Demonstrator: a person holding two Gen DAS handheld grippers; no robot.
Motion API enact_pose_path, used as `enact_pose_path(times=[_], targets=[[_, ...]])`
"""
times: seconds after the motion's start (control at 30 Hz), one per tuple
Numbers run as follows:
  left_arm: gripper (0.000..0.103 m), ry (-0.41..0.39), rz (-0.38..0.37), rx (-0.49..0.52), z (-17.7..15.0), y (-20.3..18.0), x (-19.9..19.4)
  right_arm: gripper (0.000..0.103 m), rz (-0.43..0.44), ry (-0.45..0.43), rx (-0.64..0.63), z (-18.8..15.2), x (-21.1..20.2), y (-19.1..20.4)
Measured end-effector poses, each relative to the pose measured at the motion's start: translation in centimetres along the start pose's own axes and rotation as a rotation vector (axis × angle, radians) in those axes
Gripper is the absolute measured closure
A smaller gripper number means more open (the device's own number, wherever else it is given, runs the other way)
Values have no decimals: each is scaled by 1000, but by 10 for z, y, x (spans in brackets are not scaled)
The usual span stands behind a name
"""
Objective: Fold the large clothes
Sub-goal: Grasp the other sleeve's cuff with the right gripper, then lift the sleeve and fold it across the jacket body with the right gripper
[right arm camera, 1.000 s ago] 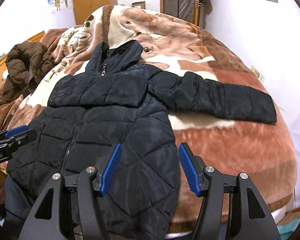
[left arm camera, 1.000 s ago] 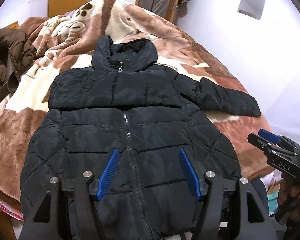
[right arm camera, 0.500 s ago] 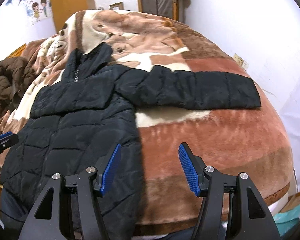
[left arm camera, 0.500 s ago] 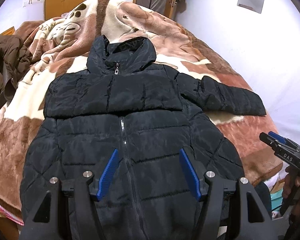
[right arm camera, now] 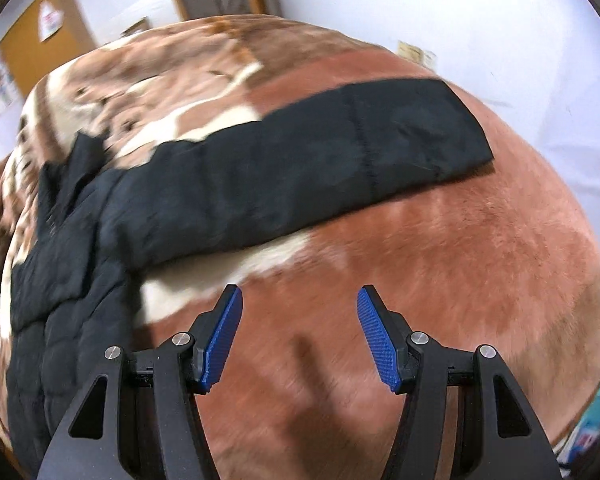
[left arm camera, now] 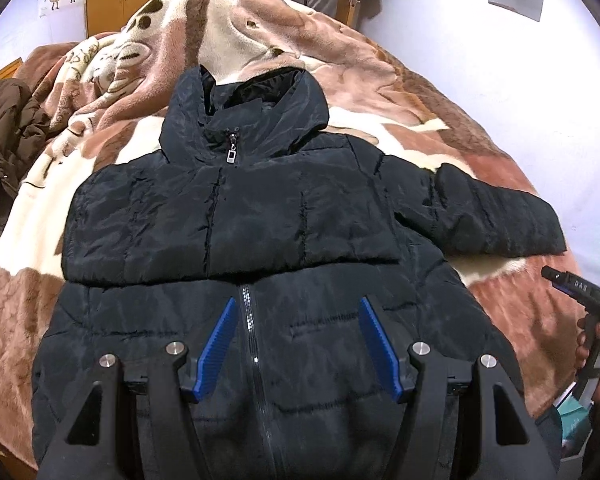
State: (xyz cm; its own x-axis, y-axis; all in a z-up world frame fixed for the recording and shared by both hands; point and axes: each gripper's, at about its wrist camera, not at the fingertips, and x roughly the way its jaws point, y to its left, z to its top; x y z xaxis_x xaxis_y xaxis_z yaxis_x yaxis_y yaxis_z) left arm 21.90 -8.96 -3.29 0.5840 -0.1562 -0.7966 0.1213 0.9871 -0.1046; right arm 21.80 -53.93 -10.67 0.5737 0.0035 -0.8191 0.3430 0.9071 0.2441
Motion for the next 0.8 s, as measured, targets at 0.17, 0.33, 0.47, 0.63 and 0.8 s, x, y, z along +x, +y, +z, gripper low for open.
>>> enact_pose_path(times=[0.17,0.33,0.47,0.63,0.8], targets=[[38,37,6,-15,1,6,26,43,-9,17,85,21,30,-26],[38,66,18,-33,-3,17,42,43,43,0,182,38,47,-44],[38,77,27,-53,-6,25,49,43,66,-36,238,50,55,-49],[38,82,29,-78,-8,33,51,77,35,-75,271,62,54,-43],[38,56,29,-93,-7,38,37,90,67,-138,197,72,9,-16]])
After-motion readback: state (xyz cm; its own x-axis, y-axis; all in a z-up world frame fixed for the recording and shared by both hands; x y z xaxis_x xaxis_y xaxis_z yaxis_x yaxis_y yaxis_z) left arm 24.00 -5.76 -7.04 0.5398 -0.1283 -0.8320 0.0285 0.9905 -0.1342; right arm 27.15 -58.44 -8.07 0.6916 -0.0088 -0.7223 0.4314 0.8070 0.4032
